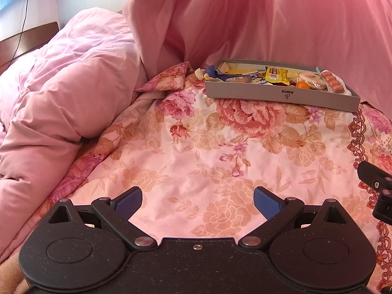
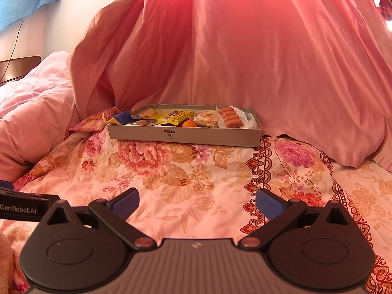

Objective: Organize snacks

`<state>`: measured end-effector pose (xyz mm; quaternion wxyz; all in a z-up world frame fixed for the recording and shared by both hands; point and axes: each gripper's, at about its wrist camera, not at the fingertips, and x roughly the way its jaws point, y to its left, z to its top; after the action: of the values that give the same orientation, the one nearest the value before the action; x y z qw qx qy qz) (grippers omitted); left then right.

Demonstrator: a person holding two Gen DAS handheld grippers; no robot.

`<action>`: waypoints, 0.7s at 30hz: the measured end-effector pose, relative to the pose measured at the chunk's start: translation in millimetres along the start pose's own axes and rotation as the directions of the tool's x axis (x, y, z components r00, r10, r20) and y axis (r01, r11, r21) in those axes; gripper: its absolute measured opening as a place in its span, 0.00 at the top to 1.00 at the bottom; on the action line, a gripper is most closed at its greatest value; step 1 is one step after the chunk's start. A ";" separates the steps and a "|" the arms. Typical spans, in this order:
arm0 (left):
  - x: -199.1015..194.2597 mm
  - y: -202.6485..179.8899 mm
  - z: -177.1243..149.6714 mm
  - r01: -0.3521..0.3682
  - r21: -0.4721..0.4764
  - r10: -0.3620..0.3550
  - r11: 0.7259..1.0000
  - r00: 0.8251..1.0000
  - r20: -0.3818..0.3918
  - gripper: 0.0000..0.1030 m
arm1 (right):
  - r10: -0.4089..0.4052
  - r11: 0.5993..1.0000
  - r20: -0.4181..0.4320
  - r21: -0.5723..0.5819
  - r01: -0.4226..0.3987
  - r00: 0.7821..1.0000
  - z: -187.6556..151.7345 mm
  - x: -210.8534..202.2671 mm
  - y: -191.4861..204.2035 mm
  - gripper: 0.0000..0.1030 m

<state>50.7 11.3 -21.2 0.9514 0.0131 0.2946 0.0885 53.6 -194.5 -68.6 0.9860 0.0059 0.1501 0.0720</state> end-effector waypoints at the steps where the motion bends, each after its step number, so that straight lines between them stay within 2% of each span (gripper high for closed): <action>1: -0.4 0.8 0.0 0.010 -0.008 -0.010 1.000 1.000 -0.001 0.05 | 0.000 1.000 0.000 0.000 0.000 1.000 -0.4 0.0 -0.1 0.00; 9: -2.2 -3.8 0.1 0.029 0.010 -0.029 1.000 1.000 0.001 0.05 | -0.001 1.000 0.000 -0.001 0.001 1.000 -0.4 0.2 0.2 0.00; 21: -2.2 -4.6 -0.2 0.018 0.025 -0.018 1.000 1.000 0.004 0.06 | -0.001 1.000 -0.001 -0.001 0.001 1.000 -0.4 0.1 0.4 0.00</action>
<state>49.5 6.4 -20.4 0.9526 0.0223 0.2936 0.0761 53.5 -194.1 -69.0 0.9860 0.0056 0.1504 0.0714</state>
